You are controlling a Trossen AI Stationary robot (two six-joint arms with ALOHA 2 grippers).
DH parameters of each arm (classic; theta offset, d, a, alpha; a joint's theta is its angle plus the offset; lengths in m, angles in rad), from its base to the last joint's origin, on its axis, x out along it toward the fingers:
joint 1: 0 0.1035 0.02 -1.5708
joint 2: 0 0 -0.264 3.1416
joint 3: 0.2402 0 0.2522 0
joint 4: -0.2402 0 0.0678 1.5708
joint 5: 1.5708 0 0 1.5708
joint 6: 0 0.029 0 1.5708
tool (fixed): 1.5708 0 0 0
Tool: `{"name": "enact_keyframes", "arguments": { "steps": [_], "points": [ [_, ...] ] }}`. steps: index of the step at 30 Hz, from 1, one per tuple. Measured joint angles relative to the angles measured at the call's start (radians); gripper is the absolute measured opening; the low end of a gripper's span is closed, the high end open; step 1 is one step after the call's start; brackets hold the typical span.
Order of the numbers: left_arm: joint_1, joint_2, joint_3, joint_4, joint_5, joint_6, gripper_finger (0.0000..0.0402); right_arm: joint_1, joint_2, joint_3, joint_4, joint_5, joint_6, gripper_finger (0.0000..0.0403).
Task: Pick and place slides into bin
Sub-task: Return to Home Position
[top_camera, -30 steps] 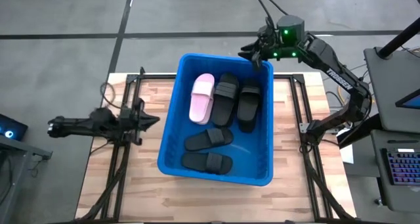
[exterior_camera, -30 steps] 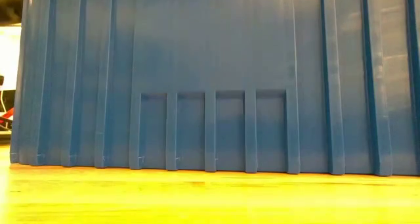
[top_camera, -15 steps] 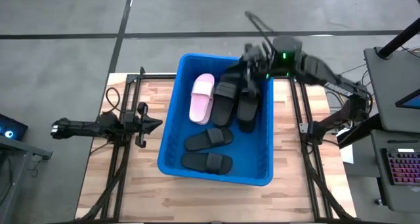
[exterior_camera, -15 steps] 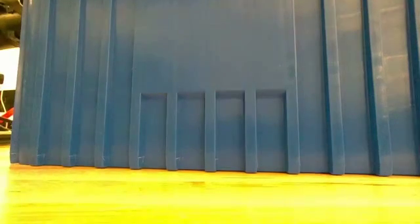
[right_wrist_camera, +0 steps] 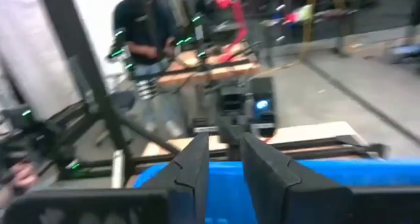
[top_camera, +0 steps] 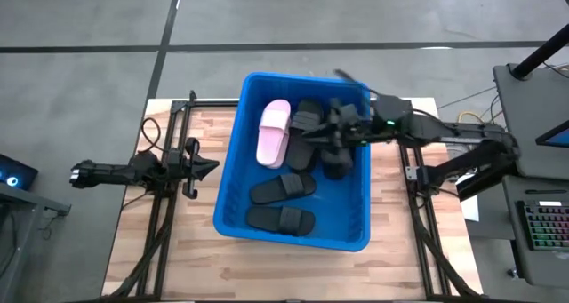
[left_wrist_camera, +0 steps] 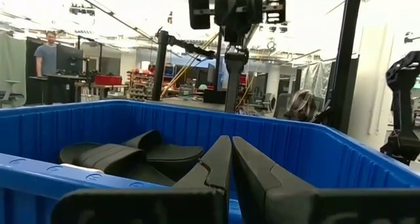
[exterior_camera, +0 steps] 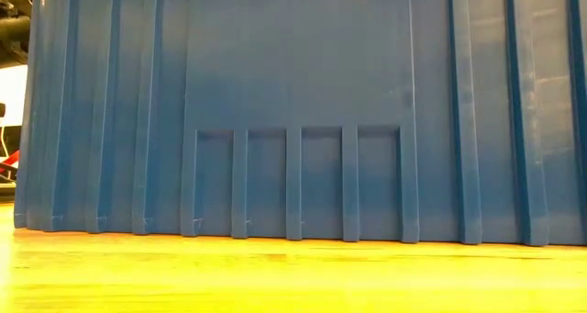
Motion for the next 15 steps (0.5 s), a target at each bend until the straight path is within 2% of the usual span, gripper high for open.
{"name": "enact_keyframes", "arguments": {
  "steps": [7,15],
  "points": [
    [0.0,0.002,0.0,0.0,0.0,0.0,0.0,0.07,-0.302,-0.31,0.21,0.189,-0.031,0.0054],
    [0.0,0.002,0.0,0.001,-0.039,0.001,0.0,0.169,-0.602,-0.617,0.285,0.372,0.044,0.0051]
  ]
}}
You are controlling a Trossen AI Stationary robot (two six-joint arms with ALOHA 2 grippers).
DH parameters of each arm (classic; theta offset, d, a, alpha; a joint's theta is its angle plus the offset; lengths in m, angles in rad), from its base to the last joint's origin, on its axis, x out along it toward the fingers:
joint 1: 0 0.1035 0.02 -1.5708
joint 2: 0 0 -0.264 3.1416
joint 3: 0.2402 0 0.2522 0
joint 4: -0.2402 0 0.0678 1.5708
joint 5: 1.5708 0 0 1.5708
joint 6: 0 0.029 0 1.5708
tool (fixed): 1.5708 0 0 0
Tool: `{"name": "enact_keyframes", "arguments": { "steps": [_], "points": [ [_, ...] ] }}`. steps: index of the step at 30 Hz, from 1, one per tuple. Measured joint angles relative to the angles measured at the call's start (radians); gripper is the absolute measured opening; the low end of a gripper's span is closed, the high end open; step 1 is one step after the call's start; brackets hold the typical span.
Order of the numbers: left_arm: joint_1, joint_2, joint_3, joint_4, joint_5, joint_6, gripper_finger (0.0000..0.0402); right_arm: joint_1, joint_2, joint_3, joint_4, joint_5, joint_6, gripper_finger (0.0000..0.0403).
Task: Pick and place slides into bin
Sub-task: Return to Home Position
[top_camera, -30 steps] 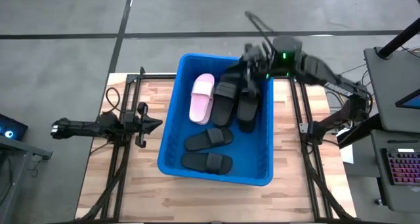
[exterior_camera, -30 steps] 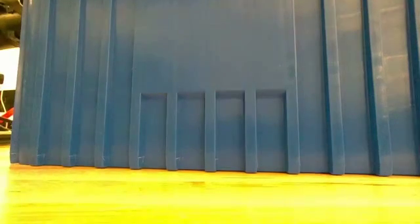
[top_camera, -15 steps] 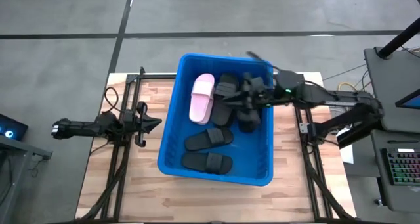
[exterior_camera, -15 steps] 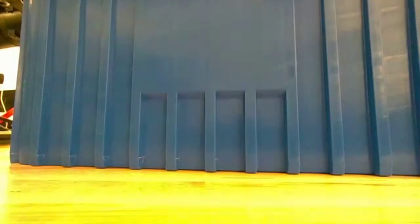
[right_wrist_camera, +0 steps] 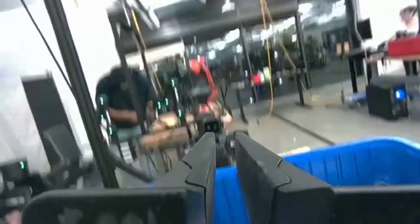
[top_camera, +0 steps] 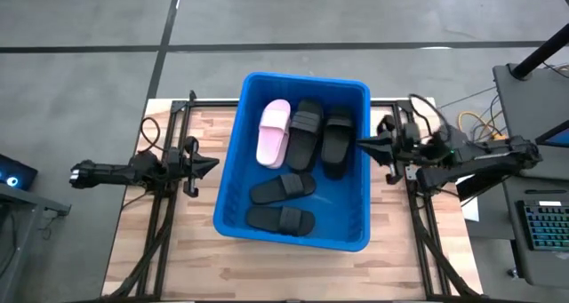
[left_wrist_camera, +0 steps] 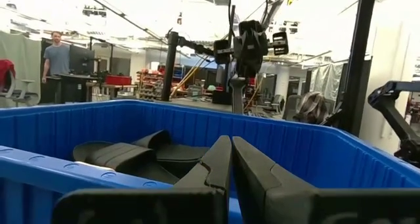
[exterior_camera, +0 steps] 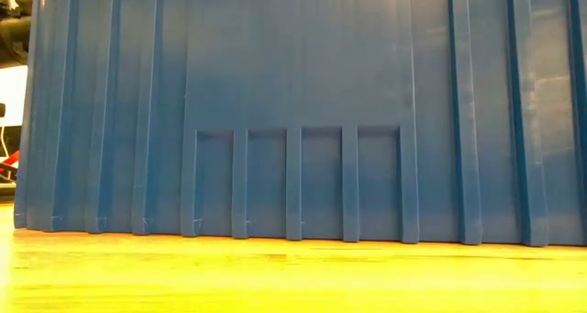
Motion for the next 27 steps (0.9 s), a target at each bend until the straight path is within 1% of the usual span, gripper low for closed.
{"name": "enact_keyframes", "arguments": {
  "steps": [3,7,13,17,19,27],
  "points": [
    [0.0,0.001,0.0,0.0,-0.001,0.0,0.0,0.011,-0.065,-0.099,0.123,0.048,-0.007,0.0051],
    [0.0,0.004,0.0,0.006,-0.003,0.008,0.0,0.011,-0.109,-0.205,0.215,0.048,-0.008,0.0051],
    [0.0,0.004,0.0,0.006,-0.014,0.008,0.0,0.01,-0.192,-0.306,0.241,0.057,-0.008,0.0051],
    [0.0,0.005,0.0,0.005,-0.03,0.008,0.0,0.011,-0.275,-0.366,0.245,0.064,-0.039,0.0051],
    [0.0,0.006,0.0,0.003,-0.045,0.009,0.0,0.011,-0.326,-0.4,0.247,0.063,-0.057,0.0051],
    [0.0,0.006,0.0,0.003,-0.046,0.008,0.0,0.011,-0.569,-0.534,0.243,0.064,-0.125,0.0051]
  ]
}}
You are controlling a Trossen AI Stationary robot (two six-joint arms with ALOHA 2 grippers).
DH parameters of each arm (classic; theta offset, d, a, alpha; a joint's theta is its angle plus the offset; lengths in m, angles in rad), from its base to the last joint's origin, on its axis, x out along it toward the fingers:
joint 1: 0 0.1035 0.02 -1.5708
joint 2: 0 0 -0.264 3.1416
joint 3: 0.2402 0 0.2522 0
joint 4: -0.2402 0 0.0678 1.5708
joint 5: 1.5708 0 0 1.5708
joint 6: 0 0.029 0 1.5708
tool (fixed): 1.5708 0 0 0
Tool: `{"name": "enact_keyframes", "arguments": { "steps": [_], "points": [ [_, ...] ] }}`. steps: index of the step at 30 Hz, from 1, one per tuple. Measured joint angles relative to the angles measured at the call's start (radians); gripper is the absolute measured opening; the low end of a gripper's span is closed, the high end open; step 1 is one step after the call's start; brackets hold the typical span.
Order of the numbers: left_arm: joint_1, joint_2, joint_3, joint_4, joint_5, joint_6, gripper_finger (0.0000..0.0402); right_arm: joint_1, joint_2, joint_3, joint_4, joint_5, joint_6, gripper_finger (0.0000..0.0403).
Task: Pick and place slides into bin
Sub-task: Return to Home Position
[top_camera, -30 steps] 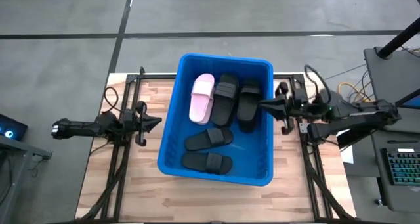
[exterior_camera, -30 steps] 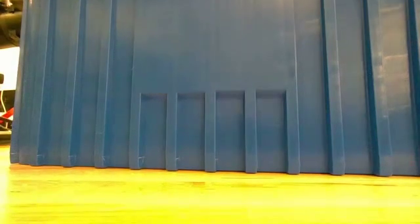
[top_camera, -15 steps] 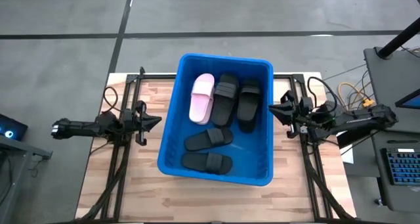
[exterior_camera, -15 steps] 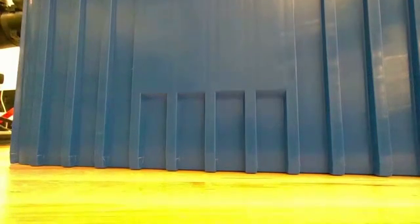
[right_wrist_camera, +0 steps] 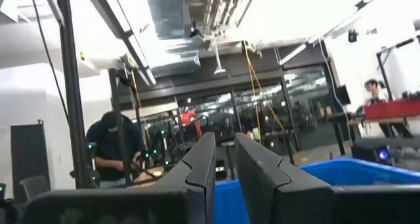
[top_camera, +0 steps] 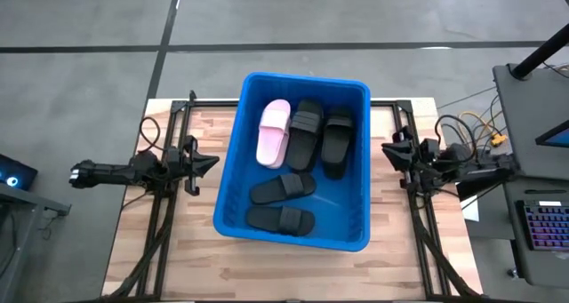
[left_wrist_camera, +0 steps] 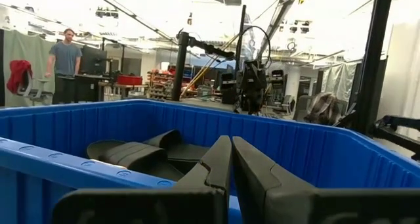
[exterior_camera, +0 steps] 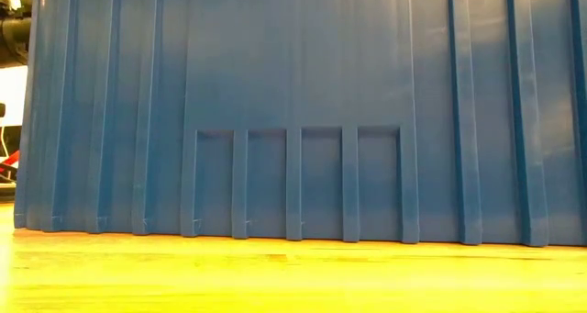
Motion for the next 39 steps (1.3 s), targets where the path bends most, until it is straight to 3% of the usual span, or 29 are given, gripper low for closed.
{"name": "enact_keyframes", "arguments": {
  "steps": [4,15,23,25,30,39],
  "points": [
    [0.0,0.002,0.0,-0.001,0.0,-0.002,0.0,0.0,-0.101,-0.042,-0.032,0.0,-0.017,0.0052],
    [0.0,0.018,0.0,-0.008,0.002,-0.006,0.0,0.0,-0.099,-0.06,-0.318,0.031,0.088,0.0029],
    [0.0,0.022,0.0,-0.006,0.002,-0.004,0.0,0.0,-0.099,-0.113,-0.33,0.025,-0.047,0.0015],
    [0.0,0.023,0.0,-0.006,0.002,-0.007,0.0,-0.002,-0.1,-0.12,-0.326,-0.006,-0.048,0.0012],
    [0.0,0.023,0.0,-0.006,0.002,-0.007,0.0,-0.001,-0.1,-0.119,-0.334,-0.199,-0.039,0.0009],
    [0.0,0.049,0.0,-0.077,0.031,-0.008,0.0,0.0,-0.1,-0.115,-0.364,-0.165,0.04,0.0008]
  ]
}}
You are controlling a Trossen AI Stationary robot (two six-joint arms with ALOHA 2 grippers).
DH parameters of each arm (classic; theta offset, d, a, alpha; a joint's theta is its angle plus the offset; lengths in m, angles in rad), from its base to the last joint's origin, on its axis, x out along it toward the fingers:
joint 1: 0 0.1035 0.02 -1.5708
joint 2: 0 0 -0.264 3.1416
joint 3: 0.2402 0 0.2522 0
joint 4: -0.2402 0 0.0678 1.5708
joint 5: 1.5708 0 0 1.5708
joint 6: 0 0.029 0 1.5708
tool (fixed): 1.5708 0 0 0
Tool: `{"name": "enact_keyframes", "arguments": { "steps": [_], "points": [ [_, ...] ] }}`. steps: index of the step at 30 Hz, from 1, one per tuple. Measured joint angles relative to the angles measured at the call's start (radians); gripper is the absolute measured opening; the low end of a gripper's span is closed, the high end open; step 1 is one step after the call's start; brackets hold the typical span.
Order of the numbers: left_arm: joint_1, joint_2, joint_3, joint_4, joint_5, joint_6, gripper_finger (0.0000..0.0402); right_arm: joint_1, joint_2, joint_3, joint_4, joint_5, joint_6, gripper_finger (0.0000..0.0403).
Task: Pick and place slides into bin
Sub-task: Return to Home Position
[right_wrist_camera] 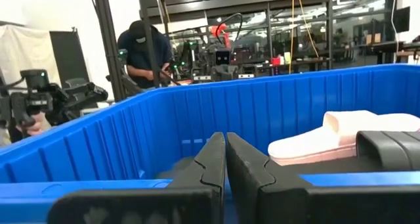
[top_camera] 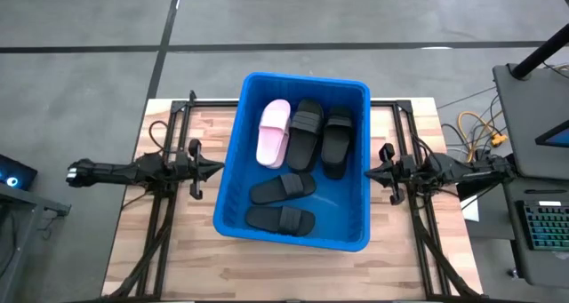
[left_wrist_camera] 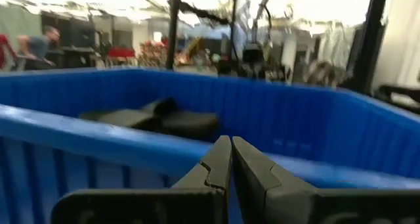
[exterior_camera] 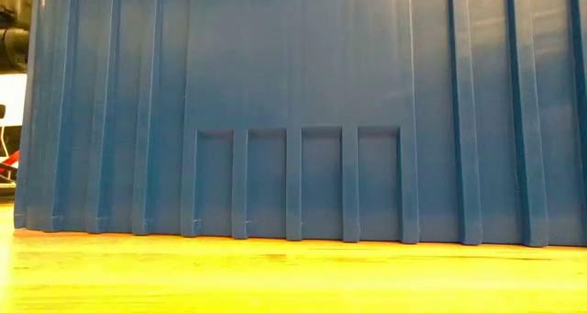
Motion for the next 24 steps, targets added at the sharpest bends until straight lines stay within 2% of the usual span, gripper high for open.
{"name": "enact_keyframes", "arguments": {
  "steps": [9,17,24],
  "points": [
    [0.0,0.055,0.0,0.022,0.02,0.0,0.0,0.0,0.001,-0.002,-0.003,0.007,-0.027,0.0009],
    [0.0,0.049,0.0,0.024,0.022,0.0,0.0,0.0,0.001,-0.007,0.031,0.007,-0.187,0.0009],
    [0.0,0.035,0.0,0.027,0.028,0.0,0.0,-0.001,0.004,-0.008,0.069,0.02,-0.175,0.0009]
  ]
}}
